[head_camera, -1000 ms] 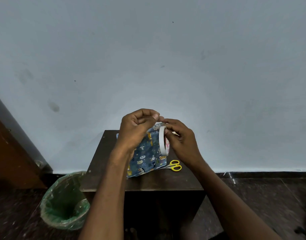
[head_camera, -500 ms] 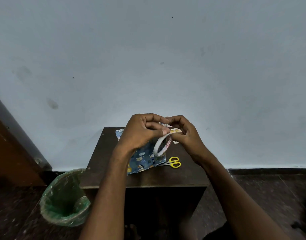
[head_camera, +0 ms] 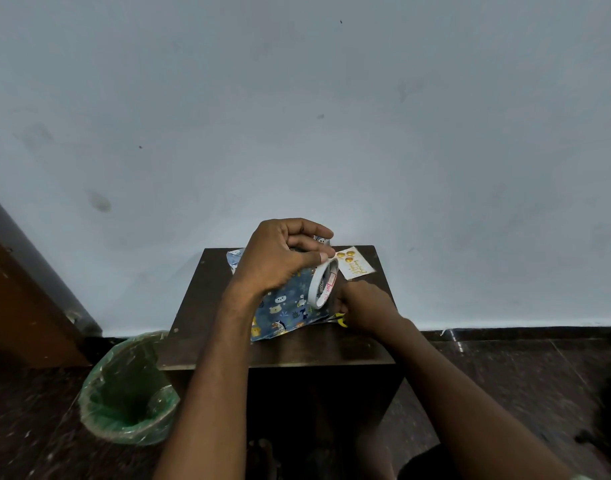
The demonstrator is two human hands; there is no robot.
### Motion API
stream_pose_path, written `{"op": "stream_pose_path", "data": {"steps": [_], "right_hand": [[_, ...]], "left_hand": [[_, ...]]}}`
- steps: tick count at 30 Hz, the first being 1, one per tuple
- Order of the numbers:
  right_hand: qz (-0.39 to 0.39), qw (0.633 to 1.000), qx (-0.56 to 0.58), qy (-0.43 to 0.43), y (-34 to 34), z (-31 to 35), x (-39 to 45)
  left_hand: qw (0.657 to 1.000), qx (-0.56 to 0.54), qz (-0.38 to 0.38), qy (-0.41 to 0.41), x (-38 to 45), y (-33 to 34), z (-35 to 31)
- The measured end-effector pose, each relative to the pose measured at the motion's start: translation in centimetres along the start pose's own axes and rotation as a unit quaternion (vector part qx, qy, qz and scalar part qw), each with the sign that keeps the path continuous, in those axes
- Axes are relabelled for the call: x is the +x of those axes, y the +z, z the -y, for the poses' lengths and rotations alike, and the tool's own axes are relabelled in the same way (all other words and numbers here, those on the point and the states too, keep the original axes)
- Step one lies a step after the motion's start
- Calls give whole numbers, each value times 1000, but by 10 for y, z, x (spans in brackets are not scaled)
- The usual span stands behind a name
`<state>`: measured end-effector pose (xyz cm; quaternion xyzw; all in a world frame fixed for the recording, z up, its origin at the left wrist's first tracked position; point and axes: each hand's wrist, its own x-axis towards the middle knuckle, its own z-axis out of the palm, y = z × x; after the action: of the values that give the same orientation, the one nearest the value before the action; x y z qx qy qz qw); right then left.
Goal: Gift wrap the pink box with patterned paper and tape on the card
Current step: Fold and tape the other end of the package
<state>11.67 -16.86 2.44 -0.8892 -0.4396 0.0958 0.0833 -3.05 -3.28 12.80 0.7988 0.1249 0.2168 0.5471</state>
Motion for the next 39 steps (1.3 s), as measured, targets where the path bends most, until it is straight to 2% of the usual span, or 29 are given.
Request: {"op": "stream_pose_path", "data": {"steps": [6, 12, 17, 20, 23, 26, 29, 32, 39], "right_hand": [[-6, 999, -36, -10, 0, 1, -1], [26, 998, -51, -12, -10, -8, -2], [-6, 1000, -24, 1, -21, -21, -5], [-35, 999, 32, 11, -34, -33, -6], [-74, 986, 152, 18, -53, -45, -12], [-86, 936, 341, -3, -76, -49, -27], [-12, 880, 472, -51, -93, -46, -40], [17, 871, 487, -69, -102, -41, -44], [-4, 879, 469, -88, -107, -33, -47]], "left_hand": [[1000, 3, -4, 0, 1, 0, 0], [1000, 5, -4, 3, 3, 0, 3], [1000, 11, -5, 7, 4, 0, 3], [1000, 12, -7, 9, 4, 1, 4], [1000, 12, -8, 11, 4, 1, 4], [1000, 18, -7, 13, 3, 1, 4], [999, 44, 4, 19, 4, -1, 5], [997, 66, 12, 26, 5, -2, 6], [996, 75, 18, 38, 6, -3, 7]]}}
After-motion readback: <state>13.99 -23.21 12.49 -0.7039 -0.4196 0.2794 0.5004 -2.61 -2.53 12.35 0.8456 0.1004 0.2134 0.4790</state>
